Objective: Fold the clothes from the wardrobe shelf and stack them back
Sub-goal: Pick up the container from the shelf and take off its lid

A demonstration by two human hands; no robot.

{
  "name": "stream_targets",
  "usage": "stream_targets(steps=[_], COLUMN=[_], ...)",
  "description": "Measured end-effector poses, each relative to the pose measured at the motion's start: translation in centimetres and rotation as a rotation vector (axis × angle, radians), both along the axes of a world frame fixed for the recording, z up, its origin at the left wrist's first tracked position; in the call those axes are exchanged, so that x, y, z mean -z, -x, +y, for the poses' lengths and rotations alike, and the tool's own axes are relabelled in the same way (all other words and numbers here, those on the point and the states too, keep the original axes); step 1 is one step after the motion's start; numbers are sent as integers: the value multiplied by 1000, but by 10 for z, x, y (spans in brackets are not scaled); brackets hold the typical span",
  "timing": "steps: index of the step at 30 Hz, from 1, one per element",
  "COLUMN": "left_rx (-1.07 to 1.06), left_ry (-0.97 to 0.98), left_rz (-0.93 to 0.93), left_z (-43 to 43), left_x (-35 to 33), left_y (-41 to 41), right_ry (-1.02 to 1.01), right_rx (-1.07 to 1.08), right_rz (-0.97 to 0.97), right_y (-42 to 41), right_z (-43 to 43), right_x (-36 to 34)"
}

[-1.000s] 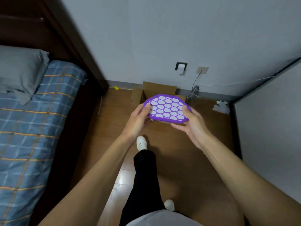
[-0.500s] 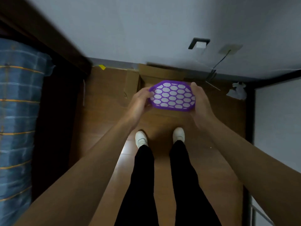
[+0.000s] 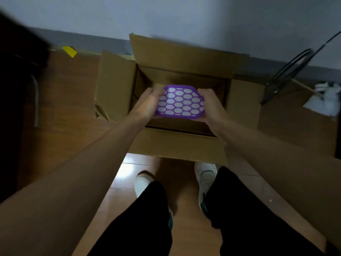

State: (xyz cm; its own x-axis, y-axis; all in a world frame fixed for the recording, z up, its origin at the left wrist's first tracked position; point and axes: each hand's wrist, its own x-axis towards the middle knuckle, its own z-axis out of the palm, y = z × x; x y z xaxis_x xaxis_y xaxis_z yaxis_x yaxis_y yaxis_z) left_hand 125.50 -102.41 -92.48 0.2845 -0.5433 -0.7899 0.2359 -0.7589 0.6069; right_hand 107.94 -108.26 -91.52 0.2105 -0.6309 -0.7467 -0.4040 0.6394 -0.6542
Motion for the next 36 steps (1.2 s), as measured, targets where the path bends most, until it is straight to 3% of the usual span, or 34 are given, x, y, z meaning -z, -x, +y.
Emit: stream_targets(steps=[10,14,20,23,25,32,36], left_rx=[190,165,142,213,188,-37,-224], left_ry=[-193,-230,-269,-215,-138,110,163], left_rz=[61,5,-2,-259,-308,-172,-62], left_z=[-30,-31,-25,-24,-19,22,69], left_x=[131,160,168,134,98,-118,-270], left_y=[-4,4,5,3,4,16,23], right_ry=[-139,-203,-134,23,101,245,251], right_rx=[-33,-34,-169,-249,-190,-131,-243], right_rz=[69,66,140,308,303,92,-33], right_y=[0,-1,2,0,0,-6,-12], right_z=[-19,-18,-19,-20,-16,6,22], right_x=[153,179,174,142,108,-100,-239])
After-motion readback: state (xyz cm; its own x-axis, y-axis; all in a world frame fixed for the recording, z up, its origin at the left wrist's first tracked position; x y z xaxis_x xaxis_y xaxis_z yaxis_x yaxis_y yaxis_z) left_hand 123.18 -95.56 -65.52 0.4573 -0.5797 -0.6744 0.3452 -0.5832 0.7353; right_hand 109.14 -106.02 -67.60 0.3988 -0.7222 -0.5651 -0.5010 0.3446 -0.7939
